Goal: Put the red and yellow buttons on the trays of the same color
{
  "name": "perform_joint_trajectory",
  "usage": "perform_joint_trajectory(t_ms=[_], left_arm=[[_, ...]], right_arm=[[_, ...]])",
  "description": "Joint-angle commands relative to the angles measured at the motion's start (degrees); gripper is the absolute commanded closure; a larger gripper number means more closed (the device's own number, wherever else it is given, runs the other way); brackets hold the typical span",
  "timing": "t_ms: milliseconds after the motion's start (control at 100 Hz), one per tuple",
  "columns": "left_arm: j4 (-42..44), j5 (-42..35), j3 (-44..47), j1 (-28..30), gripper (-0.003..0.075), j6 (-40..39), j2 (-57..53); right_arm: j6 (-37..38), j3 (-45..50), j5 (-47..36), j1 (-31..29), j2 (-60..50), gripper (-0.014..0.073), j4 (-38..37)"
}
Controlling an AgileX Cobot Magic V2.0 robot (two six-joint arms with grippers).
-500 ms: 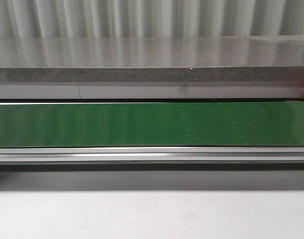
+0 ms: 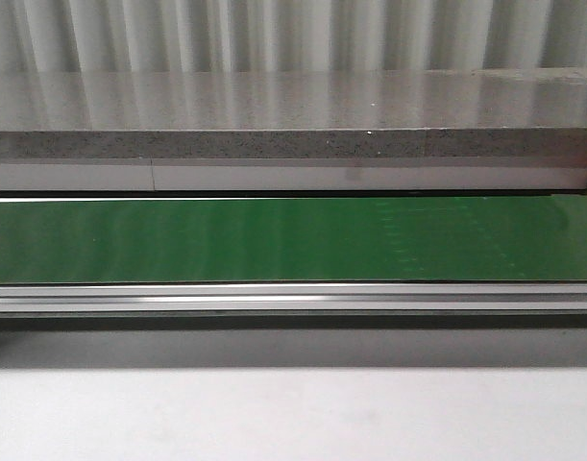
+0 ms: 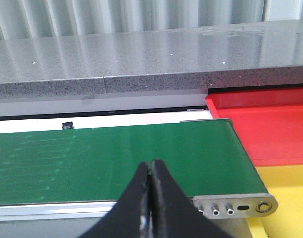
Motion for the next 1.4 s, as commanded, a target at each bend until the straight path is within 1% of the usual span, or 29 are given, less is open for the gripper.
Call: perform_joint_trajectory(t_ms=[0, 80, 190, 390, 520, 670, 800, 840, 970, 1020, 1320, 1390], left_arm=[[-0.12, -2.51, -0.4, -0.59, 0.074, -0.35, -1.47], [-1.13, 0.08, -3.55, -0.59, 0.074, -0.35, -0.99], [-1.78, 5.88, -8.53, -0.59, 0.074, -0.35, 0.62], [-2.93, 21.29, -19.69, -0.59, 0.074, -0.35, 6.9], [-3.09, 31.6, -27.74, -0.59, 0.074, -0.35, 12.99], [-6.71, 45.1, -35.88, -0.59, 0.074, -0.35, 20.92], [-7.1, 53.09, -40.6, -0.59, 0.074, -0.35, 26.07], [-7.1, 54.46, -41.21, -0.59, 0.074, -0.35, 27.19], [-7.95, 54.72, -41.48, -0.59, 0.074, -0.35, 28.66], [-9.19, 54.83, -41.48, -0.59, 0.074, -0.35, 28.63], [-9.19, 56.09, -41.48, -0.59, 0.0739, -0.35, 28.63], [-10.17, 56.19, -41.48, -0.59, 0.0715, -0.35, 28.63]], right_arm=[[-0.25, 0.08, -4.67, 0.02, -0.83, 0.0661, -0.66], [-0.25, 0.08, -4.67, 0.02, -0.83, 0.0661, -0.66], [-0.25, 0.08, -4.67, 0.02, -0.83, 0.0661, -0.66], [-0.25, 0.08, -4.67, 0.02, -0.83, 0.0661, -0.66], [-0.25, 0.08, -4.67, 0.02, -0.83, 0.0661, -0.66], [-0.25, 0.08, -4.67, 0.02, -0.83, 0.0661, -0.66], [-0.25, 0.08, -4.67, 0.02, -0.83, 0.0661, -0.66], [-0.25, 0.08, -4.67, 0.02, -0.83, 0.0661, -0.66], [-0.25, 0.08, -4.67, 0.02, -0.83, 0.0661, -0.66], [-0.25, 0.08, -4.67, 0.02, -0.83, 0.0661, -0.66], [-0.25, 0.08, -4.67, 0.02, -0.83, 0.0661, -0.66], [-0.25, 0.08, -4.67, 0.02, -0.83, 0.0661, -0.66]])
